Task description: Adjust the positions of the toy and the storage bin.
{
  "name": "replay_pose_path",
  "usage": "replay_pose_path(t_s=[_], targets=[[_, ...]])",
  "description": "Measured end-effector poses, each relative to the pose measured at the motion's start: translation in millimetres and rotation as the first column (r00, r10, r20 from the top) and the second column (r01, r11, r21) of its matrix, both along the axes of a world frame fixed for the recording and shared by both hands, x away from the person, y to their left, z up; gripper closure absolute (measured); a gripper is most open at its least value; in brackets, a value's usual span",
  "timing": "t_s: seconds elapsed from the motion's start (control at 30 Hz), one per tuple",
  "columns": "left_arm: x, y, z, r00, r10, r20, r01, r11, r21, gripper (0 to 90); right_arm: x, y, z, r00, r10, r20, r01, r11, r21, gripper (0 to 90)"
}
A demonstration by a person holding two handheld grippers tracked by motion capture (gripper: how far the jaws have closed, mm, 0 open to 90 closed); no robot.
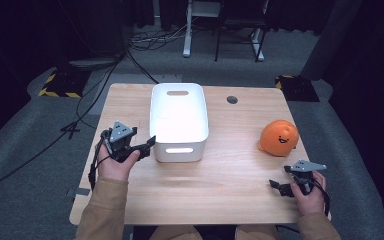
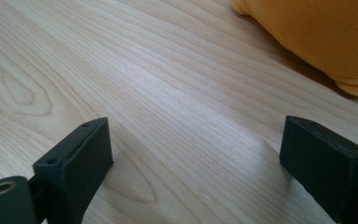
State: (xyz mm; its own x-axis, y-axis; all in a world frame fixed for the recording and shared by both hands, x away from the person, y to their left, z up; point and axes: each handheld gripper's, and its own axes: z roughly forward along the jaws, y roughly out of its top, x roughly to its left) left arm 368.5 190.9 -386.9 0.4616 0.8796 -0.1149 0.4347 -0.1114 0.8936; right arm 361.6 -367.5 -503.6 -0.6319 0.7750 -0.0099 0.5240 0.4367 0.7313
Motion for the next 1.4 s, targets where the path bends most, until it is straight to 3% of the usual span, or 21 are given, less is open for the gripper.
replay_pose_path(t_s=[0.17, 0.3, 0.63, 0.8, 1.13, 1.4], targets=[[15.3, -0.5, -6.3, 0.9996, 0.026, -0.006, -0.027, 0.9994, -0.020, 33.2, 0.1, -0.1, 0.0, 1.0000, 0.000, 0.000, 0.000, 1.000, 0.000, 9.4], [22.6, -3.7, -8.8, 0.9993, 0.036, -0.003, -0.036, 0.9994, 0.001, 34.8, 0.0, 0.0, 0.0, 1.0000, 0.000, 0.000, 0.000, 1.000, 0.000, 9.4], [31.7, -13.9, -13.9, 0.9991, -0.020, -0.039, 0.020, 0.9997, 0.016, 37.1, 0.0, 0.0, 0.0, 1.0000, 0.000, 0.000, 0.000, 1.000, 0.000, 9.4], [33.9, -21.7, -14.5, 0.9976, -0.029, -0.063, 0.032, 0.9987, 0.041, 41.7, 0.0, 0.0, 0.0, 1.0000, 0.000, 0.000, 0.000, 1.000, 0.000, 9.4], [29.9, -21.1, -12.9, 0.9984, -0.027, -0.050, 0.030, 0.9977, 0.060, 44.7, 0.0, 0.0, 0.0, 1.0000, 0.000, 0.000, 0.000, 1.000, 0.000, 9.4], [18.2, -23.4, -15.3, 0.9979, -0.052, -0.040, 0.053, 0.9979, 0.036, 42.9, 0.0, 0.0, 0.0, 1.0000, 0.000, 0.000, 0.000, 1.000, 0.000, 9.4]])
